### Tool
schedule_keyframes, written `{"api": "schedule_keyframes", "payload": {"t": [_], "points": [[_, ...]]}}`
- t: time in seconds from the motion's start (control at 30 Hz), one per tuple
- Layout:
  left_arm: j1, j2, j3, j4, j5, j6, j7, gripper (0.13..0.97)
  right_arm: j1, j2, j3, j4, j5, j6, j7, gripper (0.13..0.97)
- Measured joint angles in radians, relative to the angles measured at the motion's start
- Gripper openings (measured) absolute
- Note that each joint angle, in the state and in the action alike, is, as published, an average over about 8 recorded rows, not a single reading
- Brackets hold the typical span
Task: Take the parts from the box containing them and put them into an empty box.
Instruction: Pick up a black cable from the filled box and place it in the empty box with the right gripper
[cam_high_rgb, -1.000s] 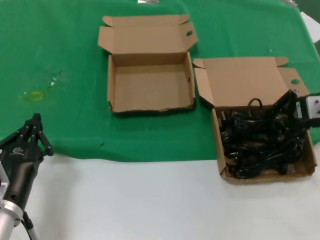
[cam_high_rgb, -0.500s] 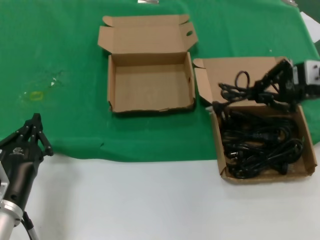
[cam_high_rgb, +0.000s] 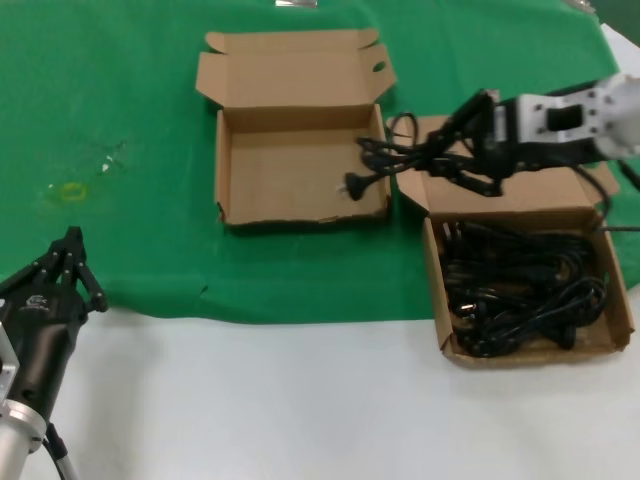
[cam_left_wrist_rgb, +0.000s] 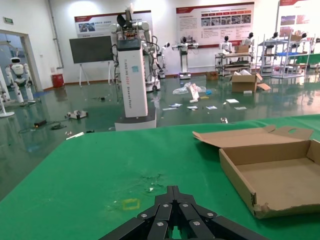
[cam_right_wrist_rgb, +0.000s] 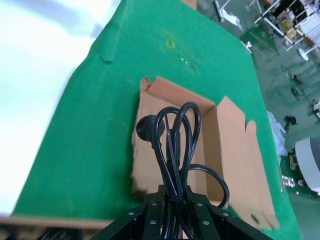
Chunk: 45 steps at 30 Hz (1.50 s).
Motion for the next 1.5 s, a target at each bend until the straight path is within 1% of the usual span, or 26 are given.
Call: {"api": "schedule_keyframes", "payload": {"t": [0.23,0.37,0.53,0.73,0.9,1.1,1.5], "points": [[0.000,0.000,0.000,0.000,0.000,0.000,0.000,0.144,0.042,-0.122,-0.022,-0.139,0.000,0.057,-0.075,0.215],[0.000,0.000,0.000,0.000,0.000,0.000,0.000,0.144,0.077,-0.193,-0.027,-0.255,0.007,0.088,-0.140,0.214],[0.000,0.000,0.000,0.000,0.000,0.000,0.000,0.144,0.140,-0.294,-0.015,-0.456,0.028,0.128,-0.260,0.214],[0.000,0.000,0.000,0.000,0.000,0.000,0.000,0.144,0.230,-0.412,0.025,-0.726,0.068,0.190,-0.435,0.214],[0.000,0.000,0.000,0.000,0.000,0.000,0.000,0.144,0.280,-0.481,0.060,-0.885,0.096,0.251,-0.542,0.214],[0.000,0.000,0.000,0.000,0.000,0.000,0.000,0.144,0.293,-0.522,0.085,-0.969,0.109,0.319,-0.599,0.214],[0.000,0.000,0.000,0.000,0.000,0.000,0.000,0.144,0.274,-0.546,0.106,-0.995,0.124,0.410,-0.632,0.214]]}}
